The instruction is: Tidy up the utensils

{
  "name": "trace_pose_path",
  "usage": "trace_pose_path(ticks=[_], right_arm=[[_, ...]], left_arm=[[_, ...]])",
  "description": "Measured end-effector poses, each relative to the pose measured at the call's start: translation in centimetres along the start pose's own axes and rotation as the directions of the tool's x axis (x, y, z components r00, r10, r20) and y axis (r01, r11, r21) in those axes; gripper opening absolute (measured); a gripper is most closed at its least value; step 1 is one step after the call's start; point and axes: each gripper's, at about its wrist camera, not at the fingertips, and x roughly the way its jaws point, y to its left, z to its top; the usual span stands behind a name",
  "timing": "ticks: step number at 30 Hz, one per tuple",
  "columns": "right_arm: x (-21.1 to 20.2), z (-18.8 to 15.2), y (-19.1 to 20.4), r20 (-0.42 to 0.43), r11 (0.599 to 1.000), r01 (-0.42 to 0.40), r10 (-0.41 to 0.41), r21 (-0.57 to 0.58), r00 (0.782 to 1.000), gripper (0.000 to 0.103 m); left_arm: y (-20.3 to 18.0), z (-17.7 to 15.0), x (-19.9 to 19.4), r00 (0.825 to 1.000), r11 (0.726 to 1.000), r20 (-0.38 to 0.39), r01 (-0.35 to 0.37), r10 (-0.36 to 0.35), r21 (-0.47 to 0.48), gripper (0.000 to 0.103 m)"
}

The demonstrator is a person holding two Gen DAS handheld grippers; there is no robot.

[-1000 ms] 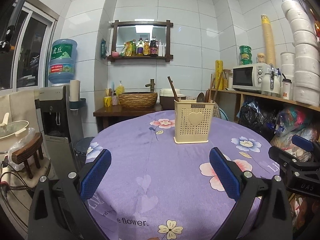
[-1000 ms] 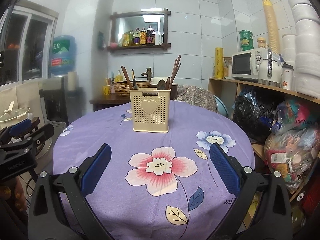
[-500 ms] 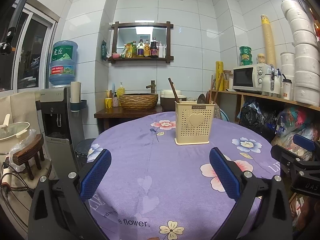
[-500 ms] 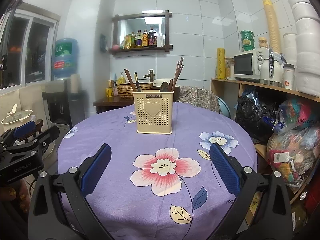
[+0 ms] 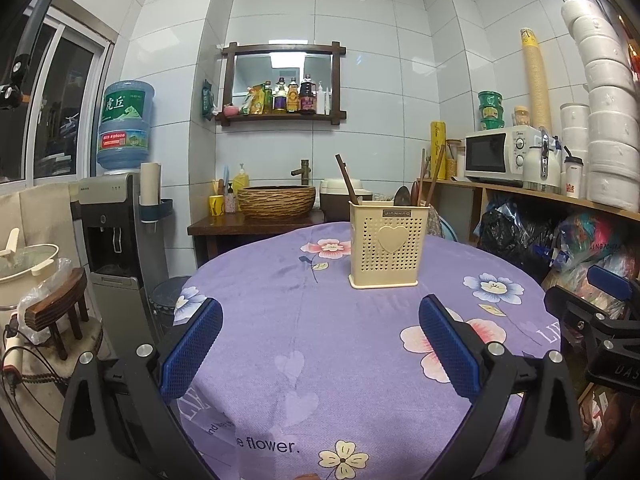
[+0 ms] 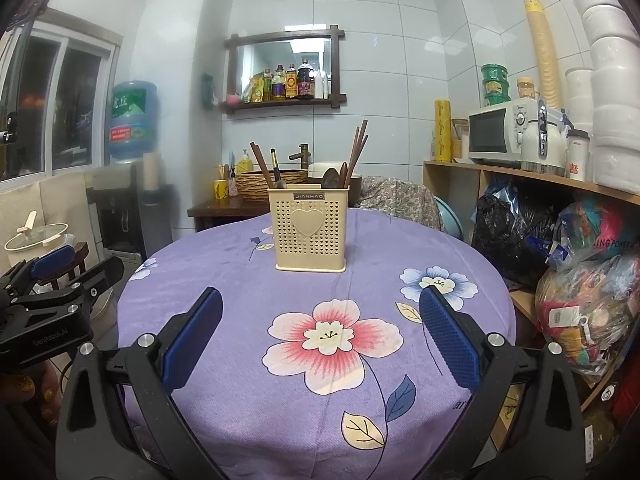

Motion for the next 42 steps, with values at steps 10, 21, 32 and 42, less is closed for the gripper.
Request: trace_pose_path(ticks=[10,21,32,42], right_arm=[[-0.01,0.03,-0.15,0.003,1.000,-0.002,0.002,0.001,1.000,0.097],[0.10,0.06,-0.21,-0.005,1.000,0.001,-0.001,0.002,1.000,0.097],[0.17,0.06,-0.40,-0.008,1.000,-0.001,0.001,0.010,1.000,0.097],[0.17,0.05,-0.40,-0.009,1.000,0.000,0.000,0.010,1.000,0.097]], left_arm=[[0.08,0.03,0.10,1.000,1.000,-0.002,0.002,-0.002,-0.001,0.098],[0.28,0.21,0.25,1.000,1.000,-0.007,-0.023,0.023,-0.007,0.098],[0.23,0.26,0.43,1.000,1.000,-0.019,-0.021,0.021,0.000,0.098],[0.35,0.22,0.76,0.999,1.000,-0.043,-0.021,0.021,-0.011,0.098]])
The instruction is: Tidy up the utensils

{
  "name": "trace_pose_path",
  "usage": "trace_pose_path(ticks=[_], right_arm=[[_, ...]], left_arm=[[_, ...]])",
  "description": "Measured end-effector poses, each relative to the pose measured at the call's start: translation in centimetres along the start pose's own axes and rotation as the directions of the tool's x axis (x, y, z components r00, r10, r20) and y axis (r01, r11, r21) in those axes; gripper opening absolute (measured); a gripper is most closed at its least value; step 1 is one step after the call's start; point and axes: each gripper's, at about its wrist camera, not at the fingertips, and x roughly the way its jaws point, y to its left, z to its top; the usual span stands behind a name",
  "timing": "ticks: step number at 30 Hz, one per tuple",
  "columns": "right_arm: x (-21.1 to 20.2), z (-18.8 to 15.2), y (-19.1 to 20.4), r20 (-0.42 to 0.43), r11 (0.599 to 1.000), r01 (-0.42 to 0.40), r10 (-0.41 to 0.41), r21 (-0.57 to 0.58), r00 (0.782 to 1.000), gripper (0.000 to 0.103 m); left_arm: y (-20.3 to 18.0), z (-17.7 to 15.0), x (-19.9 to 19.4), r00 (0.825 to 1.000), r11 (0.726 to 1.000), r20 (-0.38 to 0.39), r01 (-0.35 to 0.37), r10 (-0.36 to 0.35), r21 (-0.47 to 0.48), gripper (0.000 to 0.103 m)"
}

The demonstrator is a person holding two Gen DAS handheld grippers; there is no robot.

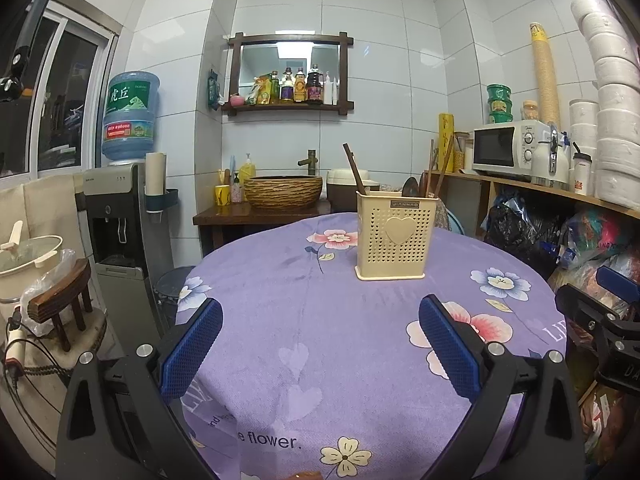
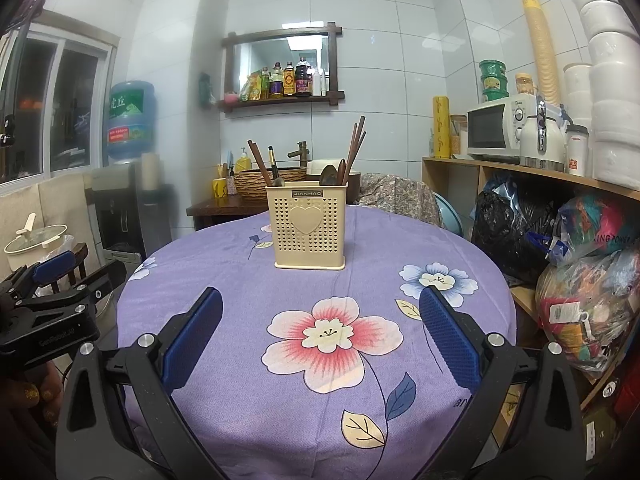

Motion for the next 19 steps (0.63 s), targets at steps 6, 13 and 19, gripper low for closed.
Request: trace_pose_path(ticks=[6,13,19], right_arm=[[0.14,-0.08,0.04,-0.006,1.000,0.002,-0.002,0.004,1.000,0.097],[0.26,-0.13,-0.06,-0.009,1.000,0.007,-0.006,0.016,1.000,0.097],[0.36,-0.15,-0.03,-0.015,1.000,0.005,-0.005,0.015,1.000,0.097]], left_arm=[[0.29,-0.02,0.06,1.000,1.000,-0.010,0.006,-0.007,-0.015,0.098],[0.26,-0.01,0.14,1.000,1.000,-0.016,0.002,-0.002,-0.011,0.098],[0.52,0.02,0.38,1.000,1.000,-0.029,-0.002,0.001,-0.018,0.098]])
